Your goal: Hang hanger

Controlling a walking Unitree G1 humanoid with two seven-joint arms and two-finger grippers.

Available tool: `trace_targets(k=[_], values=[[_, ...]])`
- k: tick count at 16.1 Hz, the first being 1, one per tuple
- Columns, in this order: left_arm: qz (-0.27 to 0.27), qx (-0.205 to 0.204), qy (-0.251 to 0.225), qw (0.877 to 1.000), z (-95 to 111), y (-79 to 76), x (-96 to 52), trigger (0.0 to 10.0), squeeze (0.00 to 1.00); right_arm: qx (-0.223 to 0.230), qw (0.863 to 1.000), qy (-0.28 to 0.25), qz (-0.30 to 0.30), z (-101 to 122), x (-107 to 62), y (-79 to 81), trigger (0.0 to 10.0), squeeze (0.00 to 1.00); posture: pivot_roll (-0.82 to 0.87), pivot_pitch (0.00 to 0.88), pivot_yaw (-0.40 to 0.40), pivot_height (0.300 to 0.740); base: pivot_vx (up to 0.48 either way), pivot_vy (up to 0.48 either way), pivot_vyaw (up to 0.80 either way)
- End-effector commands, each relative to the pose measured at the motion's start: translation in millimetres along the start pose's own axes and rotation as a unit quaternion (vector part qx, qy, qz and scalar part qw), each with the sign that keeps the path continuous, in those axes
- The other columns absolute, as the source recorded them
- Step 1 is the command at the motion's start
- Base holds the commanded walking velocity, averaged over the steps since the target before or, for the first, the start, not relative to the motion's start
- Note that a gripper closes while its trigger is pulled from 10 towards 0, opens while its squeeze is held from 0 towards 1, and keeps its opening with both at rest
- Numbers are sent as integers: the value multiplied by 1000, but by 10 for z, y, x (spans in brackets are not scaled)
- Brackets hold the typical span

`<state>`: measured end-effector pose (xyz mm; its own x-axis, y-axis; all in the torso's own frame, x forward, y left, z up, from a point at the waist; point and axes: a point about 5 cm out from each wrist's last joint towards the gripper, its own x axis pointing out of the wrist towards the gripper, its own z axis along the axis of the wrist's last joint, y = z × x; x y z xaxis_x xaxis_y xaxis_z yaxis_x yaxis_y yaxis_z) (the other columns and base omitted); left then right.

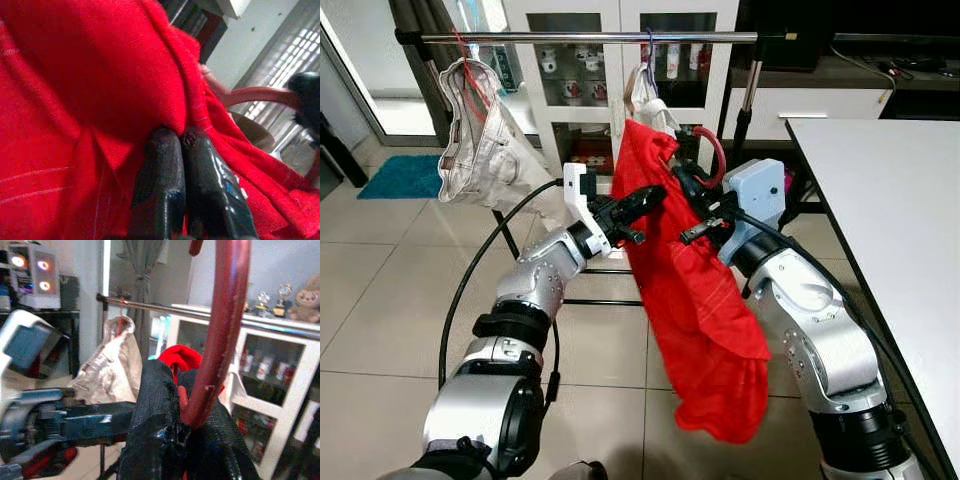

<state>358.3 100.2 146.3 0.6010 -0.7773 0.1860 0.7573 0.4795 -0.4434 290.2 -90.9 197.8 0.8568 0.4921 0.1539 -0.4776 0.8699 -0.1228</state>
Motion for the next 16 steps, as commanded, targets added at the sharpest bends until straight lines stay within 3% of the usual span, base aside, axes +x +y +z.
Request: trace_targets(k=[1,5,10,13,16], values=[[-21,17,12,1000,-15,-50,-15,0,0,-7,1000,2,-21,35,23,-77,0,0,-208,0,80,740,0,0,0],[-30,70,46,996,-80,-94,-125,0,0,-19,996,22,-86,-20,-11,-278,0,0,-201,0,71,740,0,0,0],[-62,110,88,988,-136,-249,-292,0,0,-54,975,52,-209,-109,-108,-691,0,0,-180,0,55,740,0,0,0],[-87,105,103,985,-247,-394,-265,0,0,-59,965,48,-251,-101,-129,-799,0,0,-180,0,55,740,0,0,0],[-105,102,101,984,-320,-554,-138,0,0,-60,961,43,-266,-95,-108,-811,0,0,-187,0,61,740,0,0,0]])
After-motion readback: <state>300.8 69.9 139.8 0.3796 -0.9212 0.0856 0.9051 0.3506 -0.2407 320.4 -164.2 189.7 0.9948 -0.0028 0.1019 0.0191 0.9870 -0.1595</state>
